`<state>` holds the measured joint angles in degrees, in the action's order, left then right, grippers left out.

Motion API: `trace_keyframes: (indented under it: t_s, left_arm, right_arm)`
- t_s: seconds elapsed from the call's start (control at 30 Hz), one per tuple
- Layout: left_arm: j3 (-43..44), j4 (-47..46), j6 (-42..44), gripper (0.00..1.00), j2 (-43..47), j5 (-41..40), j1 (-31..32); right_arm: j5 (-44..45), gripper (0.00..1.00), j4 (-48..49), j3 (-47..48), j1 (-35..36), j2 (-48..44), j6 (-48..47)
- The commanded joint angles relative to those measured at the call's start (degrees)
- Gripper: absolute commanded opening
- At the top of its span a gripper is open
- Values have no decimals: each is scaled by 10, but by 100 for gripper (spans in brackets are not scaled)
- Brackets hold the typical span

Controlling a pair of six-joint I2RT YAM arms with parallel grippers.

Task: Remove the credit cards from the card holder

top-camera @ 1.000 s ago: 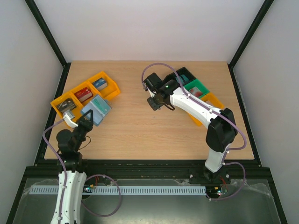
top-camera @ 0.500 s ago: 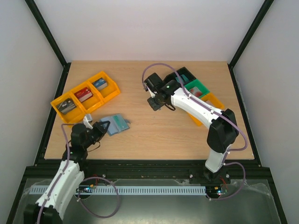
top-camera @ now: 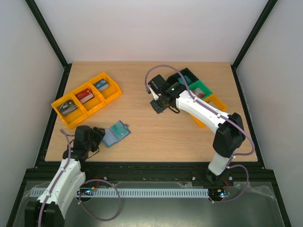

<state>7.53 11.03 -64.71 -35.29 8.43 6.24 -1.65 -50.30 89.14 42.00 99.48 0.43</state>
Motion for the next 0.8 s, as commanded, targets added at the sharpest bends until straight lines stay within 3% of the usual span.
trace_keyframes:
  t_s: [0.0, 0.13, 0.17, 0.27, 0.4, 0.47, 0.53, 0.7, 0.77]
  left_arm:
    - [61, 140, 17, 78, 37, -47, -24]
    - [140, 196, 57, 93, 76, -68, -52]
    - [159, 188, 71, 99, 91, -65, -59]
    - [201, 90, 147, 99, 130, -14, -68]
    - [188, -191, 343, 99, 193, 227, -67]
    - [189, -247, 439, 97, 197, 377, -66]
    - [218, -190, 548, 94, 182, 486, -61]
    - [282, 81, 841, 83, 143, 520, -14]
    - [292, 112, 862, 75, 130, 511, 9]
  right_arm:
    - [-9, 2, -5, 10, -1, -24, -1]
    - [-18, 2, -9, 20, -1, -31, -6]
    - [-24, 2, -10, 29, -1, -34, -9]
    - [-86, 2, -4, 35, 0, -51, -30]
    - [-235, 2, 20, 18, 22, -96, -92]
    - [-292, 2, 22, 12, 46, -112, -131]
    - [-338, 2, 17, 7, 69, -120, -162]
    - [-428, 2, 2, 20, 104, -111, -210]
    - [-426, 2, -11, 42, 126, -98, -217]
